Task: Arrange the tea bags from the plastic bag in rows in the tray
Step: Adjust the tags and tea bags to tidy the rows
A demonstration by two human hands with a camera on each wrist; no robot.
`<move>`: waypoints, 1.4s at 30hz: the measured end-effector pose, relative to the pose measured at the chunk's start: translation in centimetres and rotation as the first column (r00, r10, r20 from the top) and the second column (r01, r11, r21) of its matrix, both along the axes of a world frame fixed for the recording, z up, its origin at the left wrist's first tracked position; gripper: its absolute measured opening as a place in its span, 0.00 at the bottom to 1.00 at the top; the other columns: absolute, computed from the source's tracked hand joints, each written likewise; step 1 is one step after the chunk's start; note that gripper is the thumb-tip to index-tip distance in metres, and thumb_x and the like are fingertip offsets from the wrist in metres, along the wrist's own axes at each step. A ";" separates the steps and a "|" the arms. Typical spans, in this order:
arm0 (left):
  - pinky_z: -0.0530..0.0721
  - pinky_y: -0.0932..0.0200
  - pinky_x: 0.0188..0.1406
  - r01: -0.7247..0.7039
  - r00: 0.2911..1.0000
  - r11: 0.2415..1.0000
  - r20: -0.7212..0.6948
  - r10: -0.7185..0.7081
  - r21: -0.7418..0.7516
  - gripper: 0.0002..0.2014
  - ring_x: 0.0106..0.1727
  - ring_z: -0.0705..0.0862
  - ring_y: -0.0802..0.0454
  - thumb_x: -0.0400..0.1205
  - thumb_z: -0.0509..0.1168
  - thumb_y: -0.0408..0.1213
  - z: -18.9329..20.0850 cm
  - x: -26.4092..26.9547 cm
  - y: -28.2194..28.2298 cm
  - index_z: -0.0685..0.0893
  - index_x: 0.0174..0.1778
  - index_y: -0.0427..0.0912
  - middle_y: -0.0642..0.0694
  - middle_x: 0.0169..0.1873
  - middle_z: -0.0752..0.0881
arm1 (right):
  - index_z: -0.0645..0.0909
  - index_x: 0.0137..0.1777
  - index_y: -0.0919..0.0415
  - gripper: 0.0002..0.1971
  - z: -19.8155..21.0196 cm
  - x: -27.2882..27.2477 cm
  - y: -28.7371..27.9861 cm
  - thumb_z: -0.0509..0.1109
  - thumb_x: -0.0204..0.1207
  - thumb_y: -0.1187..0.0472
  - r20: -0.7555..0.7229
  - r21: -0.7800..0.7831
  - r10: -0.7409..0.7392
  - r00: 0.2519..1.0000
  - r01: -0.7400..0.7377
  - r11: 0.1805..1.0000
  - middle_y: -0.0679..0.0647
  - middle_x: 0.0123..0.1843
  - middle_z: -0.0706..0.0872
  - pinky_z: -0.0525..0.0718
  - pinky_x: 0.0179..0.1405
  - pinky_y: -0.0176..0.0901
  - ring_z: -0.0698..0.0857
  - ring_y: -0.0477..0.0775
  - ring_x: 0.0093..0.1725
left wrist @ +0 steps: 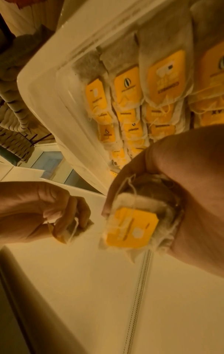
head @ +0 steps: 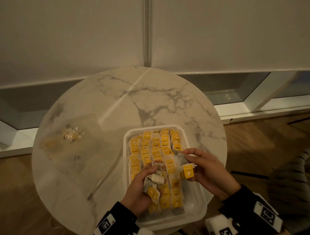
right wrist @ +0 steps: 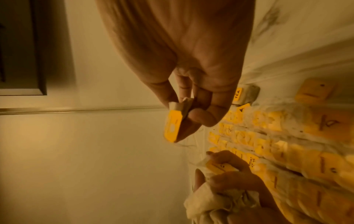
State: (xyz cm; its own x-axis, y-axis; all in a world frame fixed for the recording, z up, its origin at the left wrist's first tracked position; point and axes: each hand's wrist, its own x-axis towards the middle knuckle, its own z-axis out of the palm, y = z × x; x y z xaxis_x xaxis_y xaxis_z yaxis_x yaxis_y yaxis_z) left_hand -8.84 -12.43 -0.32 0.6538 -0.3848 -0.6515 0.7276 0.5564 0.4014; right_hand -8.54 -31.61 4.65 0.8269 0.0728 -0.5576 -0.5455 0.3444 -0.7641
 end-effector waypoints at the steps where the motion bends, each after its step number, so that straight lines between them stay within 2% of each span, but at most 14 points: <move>1: 0.77 0.61 0.14 -0.008 1.000 1.000 0.007 0.008 -0.014 0.13 0.26 0.82 0.49 0.75 0.68 0.35 0.0 0.0 0.1 0.85 0.54 0.39 0.44 0.35 0.83 | 0.83 0.53 0.65 0.11 -0.1 -0.1 -0.2 0.69 0.72 0.63 -0.034 0.026 0.016 0.999 -0.015 1.000 0.60 0.36 0.84 0.81 0.24 0.42 0.83 0.53 0.28; 8: 0.77 0.62 0.13 -0.080 0.996 0.996 0.026 0.081 -0.029 0.09 0.22 0.79 0.52 0.72 0.67 0.34 -0.1 0.1 0.5 0.86 0.47 0.39 0.44 0.34 0.83 | 0.82 0.63 0.70 0.21 -0.9 -1.5 -1.5 0.77 0.70 0.66 -0.137 0.182 0.143 0.980 -0.117 0.976 0.63 0.45 0.86 0.87 0.35 0.45 0.86 0.55 0.37; 11: 0.77 0.62 0.14 -0.076 0.994 0.997 0.070 0.078 -0.034 0.10 0.23 0.80 0.53 0.69 0.73 0.31 -0.4 0.3 1.0 0.85 0.46 0.38 0.44 0.34 0.81 | 0.82 0.66 0.67 0.25 -0.3 -1.8 -2.2 0.75 0.67 0.69 -0.048 0.016 0.339 0.940 -0.339 0.941 0.59 0.58 0.90 0.89 0.47 0.49 0.90 0.58 0.51; 13: 0.78 0.61 0.18 0.035 0.983 0.998 0.177 -0.044 0.051 0.15 0.26 0.80 0.54 0.64 0.78 0.37 -0.8 0.4 1.1 0.87 0.45 0.38 0.43 0.33 0.80 | 0.83 0.67 0.60 0.24 0.4 -1.7 -2.4 0.77 0.69 0.68 0.016 -0.205 0.506 0.862 -0.493 0.846 0.57 0.61 0.88 0.87 0.58 0.60 0.88 0.61 0.57; 15: 0.78 0.63 0.25 0.168 0.930 0.962 0.288 -0.227 0.215 0.14 0.29 0.81 0.55 0.68 0.75 0.43 -0.8 0.2 0.8 0.89 0.45 0.39 0.43 0.32 0.81 | 0.82 0.68 0.53 0.26 1.2 -1.4 -2.2 0.80 0.69 0.65 0.041 -0.335 0.631 0.775 -0.584 0.739 0.59 0.50 0.83 0.83 0.54 0.64 0.82 0.63 0.47; 17: 0.80 0.65 0.33 0.278 0.861 0.914 0.344 -0.374 0.297 0.15 0.33 0.83 0.57 0.76 0.71 0.46 -0.7 -0.1 0.3 0.88 0.48 0.37 0.46 0.32 0.85 | 0.79 0.70 0.49 0.29 1.9 -0.8 -1.6 0.81 0.70 0.67 0.044 -0.416 0.704 0.709 -0.628 0.658 0.59 0.40 0.70 0.77 0.43 0.54 0.71 0.58 0.37; 21: 0.82 0.64 0.38 0.392 0.809 0.891 0.376 -0.452 0.228 0.11 0.35 0.85 0.56 0.77 0.74 0.41 -0.2 -0.2 -0.4 0.86 0.43 0.36 0.46 0.34 0.88 | 0.76 0.72 0.51 0.32 2.8 0.4 -0.8 0.81 0.70 0.70 0.051 -0.505 0.776 0.629 -0.654 0.563 0.63 0.38 0.70 0.76 0.36 0.40 0.74 0.49 0.31; 25: 0.83 0.64 0.34 0.276 0.860 0.943 0.390 -0.330 0.188 0.05 0.31 0.85 0.56 0.73 0.71 0.32 -0.1 -0.1 -0.4 0.86 0.31 0.42 0.47 0.29 0.86 | 0.78 0.69 0.50 0.31 3.0 0.7 -0.6 0.84 0.67 0.65 0.074 -0.575 0.715 0.695 -0.556 0.600 0.51 0.44 0.84 0.83 0.41 0.38 0.83 0.47 0.36; 29: 0.82 0.55 0.39 0.100 0.924 0.973 0.343 -0.169 0.209 0.15 0.38 0.82 0.43 0.68 0.78 0.39 -1.0 0.3 -0.1 0.83 0.39 0.33 0.37 0.36 0.83 | 0.78 0.64 0.43 0.27 2.3 0.0 -0.9 0.82 0.67 0.47 0.203 -0.815 0.577 0.791 -0.190 0.547 0.41 0.57 0.81 0.80 0.43 0.33 0.85 0.44 0.48; 32: 0.84 0.54 0.43 0.006 0.927 0.978 0.365 -0.083 0.208 0.09 0.42 0.83 0.41 0.73 0.77 0.37 -1.0 0.6 0.1 0.85 0.35 0.37 0.36 0.37 0.83 | 0.81 0.56 0.43 0.20 1.6 -1.2 -0.2 0.80 0.66 0.43 0.303 -0.806 0.482 0.822 -0.048 0.589 0.39 0.54 0.83 0.80 0.43 0.32 0.85 0.45 0.48; 34: 0.86 0.57 0.42 -0.019 0.927 0.981 0.371 -0.055 0.193 0.07 0.42 0.86 0.45 0.75 0.76 0.36 -1.1 0.6 0.0 0.86 0.38 0.36 0.36 0.38 0.85 | 0.84 0.52 0.45 0.15 0.9 -1.8 0.8 0.80 0.67 0.46 0.344 -0.769 0.453 0.822 -0.030 0.638 0.41 0.50 0.86 0.81 0.40 0.35 0.86 0.47 0.46; 37: 0.83 0.56 0.44 -0.018 0.926 0.979 0.374 -0.060 0.202 0.16 0.44 0.83 0.45 0.71 0.79 0.40 -1.4 0.7 -0.1 0.83 0.43 0.32 0.36 0.40 0.82 | 0.88 0.46 0.51 0.05 -0.3 -1.7 1.6 0.79 0.73 0.60 0.396 -0.734 0.404 0.824 0.020 0.679 0.43 0.42 0.89 0.82 0.38 0.39 0.87 0.48 0.42; 39: 0.83 0.58 0.45 -0.012 0.931 0.977 0.358 -0.067 0.213 0.20 0.44 0.82 0.45 0.70 0.80 0.41 -1.5 0.7 -0.3 0.83 0.47 0.32 0.36 0.41 0.82 | 0.90 0.47 0.55 0.05 -0.6 -1.2 1.5 0.76 0.75 0.65 0.414 -0.673 0.336 0.846 0.037 0.738 0.49 0.39 0.90 0.84 0.40 0.41 0.88 0.50 0.38; 42: 0.82 0.63 0.32 0.024 0.936 0.977 0.339 -0.097 0.214 0.18 0.32 0.82 0.53 0.69 0.80 0.39 -1.3 0.6 -0.7 0.82 0.44 0.31 0.41 0.32 0.82 | 0.87 0.53 0.59 0.11 -0.2 -0.6 1.1 0.74 0.76 0.73 0.413 -0.534 0.262 0.872 -0.001 0.846 0.61 0.36 0.88 0.87 0.43 0.53 0.88 0.60 0.35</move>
